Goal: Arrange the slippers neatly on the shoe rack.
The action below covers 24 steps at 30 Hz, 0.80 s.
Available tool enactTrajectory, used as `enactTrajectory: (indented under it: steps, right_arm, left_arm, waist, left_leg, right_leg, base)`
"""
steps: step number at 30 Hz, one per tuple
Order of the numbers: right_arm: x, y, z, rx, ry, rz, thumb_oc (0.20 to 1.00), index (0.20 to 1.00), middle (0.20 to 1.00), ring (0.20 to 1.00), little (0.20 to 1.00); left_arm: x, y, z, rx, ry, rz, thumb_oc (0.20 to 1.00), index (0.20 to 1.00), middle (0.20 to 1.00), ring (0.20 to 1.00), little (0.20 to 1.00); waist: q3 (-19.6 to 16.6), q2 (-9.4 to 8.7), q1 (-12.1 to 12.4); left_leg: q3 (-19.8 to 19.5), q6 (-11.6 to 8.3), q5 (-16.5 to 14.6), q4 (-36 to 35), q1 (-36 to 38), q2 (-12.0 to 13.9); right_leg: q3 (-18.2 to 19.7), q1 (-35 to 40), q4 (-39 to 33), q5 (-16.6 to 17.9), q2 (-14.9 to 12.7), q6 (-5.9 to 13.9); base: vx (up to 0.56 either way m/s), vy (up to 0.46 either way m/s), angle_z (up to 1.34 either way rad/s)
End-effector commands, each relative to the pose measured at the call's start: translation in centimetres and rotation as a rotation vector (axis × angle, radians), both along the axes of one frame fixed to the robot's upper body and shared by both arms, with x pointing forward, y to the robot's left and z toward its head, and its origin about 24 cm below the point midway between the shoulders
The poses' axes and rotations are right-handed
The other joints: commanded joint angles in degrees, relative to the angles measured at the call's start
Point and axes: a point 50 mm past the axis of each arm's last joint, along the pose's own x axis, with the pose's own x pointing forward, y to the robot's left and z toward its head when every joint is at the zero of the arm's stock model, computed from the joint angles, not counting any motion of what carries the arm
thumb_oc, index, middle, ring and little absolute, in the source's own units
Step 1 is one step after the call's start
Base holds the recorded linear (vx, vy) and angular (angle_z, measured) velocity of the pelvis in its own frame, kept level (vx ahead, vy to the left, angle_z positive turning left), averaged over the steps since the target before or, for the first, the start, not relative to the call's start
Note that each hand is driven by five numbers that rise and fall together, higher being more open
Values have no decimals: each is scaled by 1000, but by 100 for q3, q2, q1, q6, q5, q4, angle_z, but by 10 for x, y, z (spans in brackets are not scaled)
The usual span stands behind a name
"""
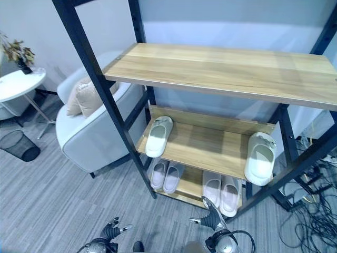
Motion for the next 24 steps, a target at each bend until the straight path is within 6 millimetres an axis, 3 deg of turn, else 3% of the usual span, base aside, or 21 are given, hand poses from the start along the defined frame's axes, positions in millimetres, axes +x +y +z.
enactTrajectory:
  steps: [1, 2, 3, 4, 5, 6, 11, 13, 14, 16, 21, 22, 24]
  right_arm:
    - [36, 23, 21, 90, -162, -29, 1000, 1000, 1000, 1000, 1000]
    - [42, 20, 25, 94, -193, -80, 1000, 1000, 1000, 1000, 1000]
    - [44, 18, 27, 104, -209, -101, 1000, 1000, 1000, 1000, 1000]
    - [44, 19, 27, 104, -209, -101, 1000, 1000, 1000, 1000, 1000]
    - [44, 14, 29, 84, -221, -104, 1000, 1000, 1000, 1000, 1000]
    - [42, 13, 29, 78, -224, -104, 1000, 1000, 1000, 1000, 1000]
    - [28, 8, 25, 83, -201, -132, 1000, 1000, 1000, 1000, 1000]
    - [26, 7, 20, 98, -181, -173, 1000, 1000, 1000, 1000, 1000]
    - [26, 6, 19, 94, -178, -176, 1000, 1000, 1000, 1000, 1000]
    - [24, 5, 17, 95, -172, -184, 1000, 1000, 1000, 1000, 1000]
    - [26, 8, 16, 93, -167, -168, 1000, 1000, 1000, 1000, 1000]
    - [36, -10, 15, 177, -149, -325, 1000, 1000, 1000, 1000, 1000]
    - [37, -7, 15, 179, -151, -316, 1000, 1000, 1000, 1000, 1000]
  left_arm:
    - [28, 24, 18, 94, -138, 32, 1000, 1000, 1000, 1000, 1000]
    - [40, 30, 25, 110, -178, 81, 1000, 1000, 1000, 1000, 1000]
    - [43, 32, 27, 114, -181, 84, 1000, 1000, 1000, 1000, 1000]
    - [43, 32, 27, 115, -181, 84, 1000, 1000, 1000, 1000, 1000]
    - [44, 34, 27, 128, -178, 73, 1000, 1000, 1000, 1000, 1000]
    - [43, 35, 27, 133, -173, 74, 1000, 1000, 1000, 1000, 1000]
    - [40, 39, 29, 165, -193, 76, 1000, 1000, 1000, 1000, 1000]
    - [43, 43, 34, 172, -235, 98, 1000, 1000, 1000, 1000, 1000]
    - [45, 44, 36, 178, -246, 97, 1000, 1000, 1000, 1000, 1000]
    - [51, 46, 42, 195, -289, 96, 1000, 1000, 1000, 1000, 1000]
    - [38, 48, 33, 194, -235, 137, 1000, 1000, 1000, 1000, 1000]
    - [103, -50, 118, 184, -757, -550, 1000, 1000, 1000, 1000, 1000]
    - [103, -51, 118, 187, -759, -561, 1000, 1000, 1000, 1000, 1000]
  waist:
    - [419, -469, -16]
    - [485, -530, -58]
    - [524, -461, 6]
    - [506, -466, -1]
    - [517, -419, 79]
    - [485, -418, 107]
    - [206, -450, 206]
    - [62, -412, 352]
    - [45, -400, 373]
    - [77, -398, 258]
    - [12, -441, 275]
    - [243, 234, 289]
    - [231, 213, 272]
  left_leg:
    - [-20, 132, -985, 426, 101, -166]
    - [321, 131, -944, 502, -125, -35]
    - [559, 143, -903, 454, -102, 54]
    - [557, 145, -887, 447, -125, 46]
    - [827, 186, -816, 410, -80, 93]
    - [959, 207, -804, 387, -58, 80]
    - [1254, 238, -839, 187, 160, -152]
    - [1562, 230, -802, 143, 187, -193]
    - [1585, 222, -806, 177, 181, -194]
    - [1441, 187, -802, 238, 259, -183]
    - [1402, 188, -583, 59, 350, -148]
    - [-830, -199, -360, -425, 646, 143]
    - [-796, -182, -390, -425, 663, 121]
  right_leg:
    - [80, 977, -2411, 1965, -569, 775]
    - [-17, 449, -2343, 2490, -573, 880]
    - [-651, 470, -2101, 2186, -544, 738]
    - [-653, 448, -2103, 2193, -550, 737]
    - [-1203, 605, -1661, 1829, -540, 627]
    - [-1351, 722, -1523, 1648, -502, 576]
    - [-1282, 1411, -1523, 1207, -206, 586]
    - [-1713, 1642, -1679, 1313, -288, 633]
    - [-1806, 1668, -1673, 1294, -304, 651]
    - [-1511, 1626, -1597, 1106, -122, 533]
    - [-1537, 1769, -1952, 1140, 42, 407]
    - [2, 1598, -2781, 1432, 199, 316]
    - [26, 1633, -2827, 1449, 183, 332]
  base:
    - [-293, 110, -90]
    - [-279, 132, -88]
    - [-281, 131, -103]
    - [-177, 183, -191]
    - [-125, 129, -193]
    - [-137, 163, -116]
    - [6, 72, -40]
    - [-55, 21, -29]
    - [-41, 4, -35]
    - [-10, -20, -9]
    - [-9, -50, 19]
    - [-31, -33, 12]
    - [40, 38, 8]
